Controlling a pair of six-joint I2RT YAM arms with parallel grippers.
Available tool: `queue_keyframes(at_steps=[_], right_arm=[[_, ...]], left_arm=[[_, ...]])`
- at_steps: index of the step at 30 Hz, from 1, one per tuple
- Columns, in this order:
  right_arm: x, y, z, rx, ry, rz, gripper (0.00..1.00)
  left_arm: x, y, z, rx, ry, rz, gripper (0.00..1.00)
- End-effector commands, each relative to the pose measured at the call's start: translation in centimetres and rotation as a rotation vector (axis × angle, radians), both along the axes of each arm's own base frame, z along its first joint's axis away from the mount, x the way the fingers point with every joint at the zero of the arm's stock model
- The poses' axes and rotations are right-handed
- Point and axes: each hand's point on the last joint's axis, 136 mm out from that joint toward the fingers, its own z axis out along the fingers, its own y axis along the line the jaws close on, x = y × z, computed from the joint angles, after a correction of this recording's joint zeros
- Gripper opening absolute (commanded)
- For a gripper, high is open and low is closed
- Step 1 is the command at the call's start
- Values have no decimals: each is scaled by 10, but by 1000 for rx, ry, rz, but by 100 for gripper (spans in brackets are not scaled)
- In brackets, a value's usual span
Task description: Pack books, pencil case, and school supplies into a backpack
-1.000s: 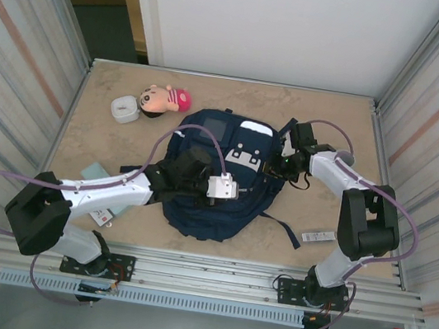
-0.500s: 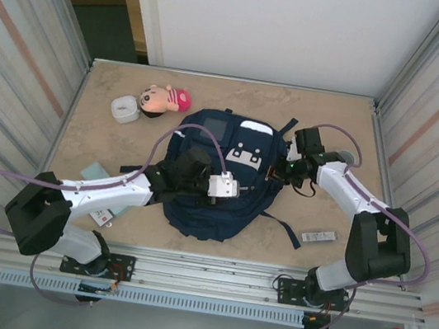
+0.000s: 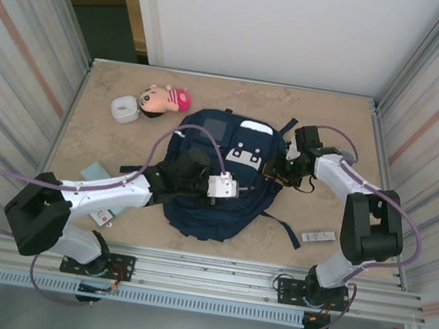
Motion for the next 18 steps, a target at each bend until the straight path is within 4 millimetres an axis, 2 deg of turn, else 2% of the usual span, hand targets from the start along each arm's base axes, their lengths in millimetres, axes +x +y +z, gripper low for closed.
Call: queue_keyframes(at_steps=[1, 5, 7, 9, 13, 18], right_arm=[[11, 3, 0, -34, -24, 29, 38], [15, -4, -10, -84, -19, 21, 35], [18, -8, -11, -108, -23, 15, 28], [20, -11, -9, -131, -33, 9, 26], [27, -17, -5, -140, -54, -10, 33], [34, -18, -3, -139, -65, -22, 29]], left_arm=[[1, -4, 27, -77, -50, 4, 0], [0, -3, 27, -78, -52, 4, 0], [0, -3, 28, -78, -53, 5, 0], [0, -3, 27, -78, -51, 6, 0], [0, -4, 28, -83, -49, 4, 0], [-1, -5, 26, -80, -44, 4, 0]])
